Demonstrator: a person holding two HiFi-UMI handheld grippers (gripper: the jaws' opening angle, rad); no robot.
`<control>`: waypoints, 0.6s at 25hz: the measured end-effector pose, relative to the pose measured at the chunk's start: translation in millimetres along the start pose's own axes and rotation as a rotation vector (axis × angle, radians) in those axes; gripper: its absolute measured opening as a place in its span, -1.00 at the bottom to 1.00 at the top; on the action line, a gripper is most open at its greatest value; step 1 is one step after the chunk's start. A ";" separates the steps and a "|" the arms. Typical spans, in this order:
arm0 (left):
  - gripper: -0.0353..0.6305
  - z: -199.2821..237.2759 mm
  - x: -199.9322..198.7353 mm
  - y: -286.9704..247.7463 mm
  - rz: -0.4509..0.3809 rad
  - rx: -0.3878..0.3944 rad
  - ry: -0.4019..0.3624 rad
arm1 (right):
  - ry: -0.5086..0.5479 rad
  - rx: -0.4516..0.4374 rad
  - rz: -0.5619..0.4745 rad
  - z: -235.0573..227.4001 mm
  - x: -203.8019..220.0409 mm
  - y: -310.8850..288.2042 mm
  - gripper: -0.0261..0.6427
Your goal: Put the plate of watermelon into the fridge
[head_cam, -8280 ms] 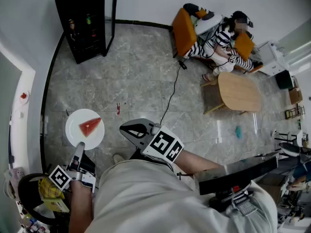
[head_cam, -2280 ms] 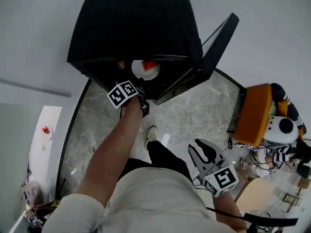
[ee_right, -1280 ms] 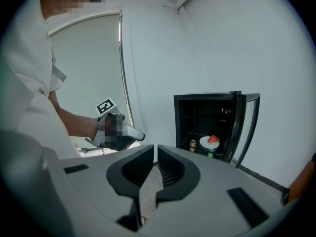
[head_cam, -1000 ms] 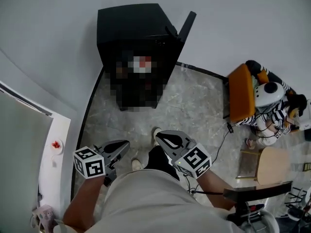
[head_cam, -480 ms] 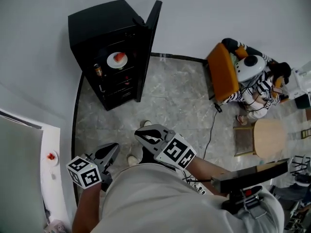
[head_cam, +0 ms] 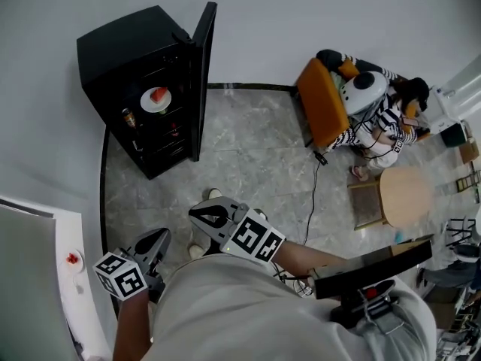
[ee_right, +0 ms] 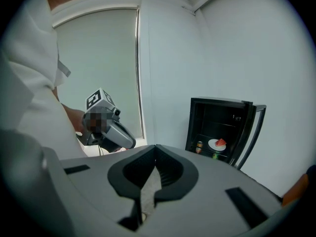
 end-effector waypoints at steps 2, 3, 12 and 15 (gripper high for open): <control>-0.86 1.2 0.9 0.0 0.003 0.000 0.001 | 0.000 0.001 0.000 0.3 0.4 -0.4 -0.88; -0.86 1.4 1.7 0.3 0.005 0.001 0.001 | 0.001 0.001 0.001 0.7 0.5 -0.4 -0.88; -0.86 6.3 -0.9 -1.3 0.005 -0.005 0.006 | 0.000 -0.003 0.004 -1.5 -0.7 -3.0 -0.88; -0.86 9.4 -1.1 -2.0 0.005 -0.008 0.008 | 0.001 -0.007 0.007 -2.6 -0.2 -5.0 -0.88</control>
Point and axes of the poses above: the fingertips, and each gripper's own axes: y backward along the fingers, z to its left, x out of its underside, the point moved 6 cm from there along y, backward along the fingers, and after that the axes turned 1 degree about x, right-handed, at the moved point
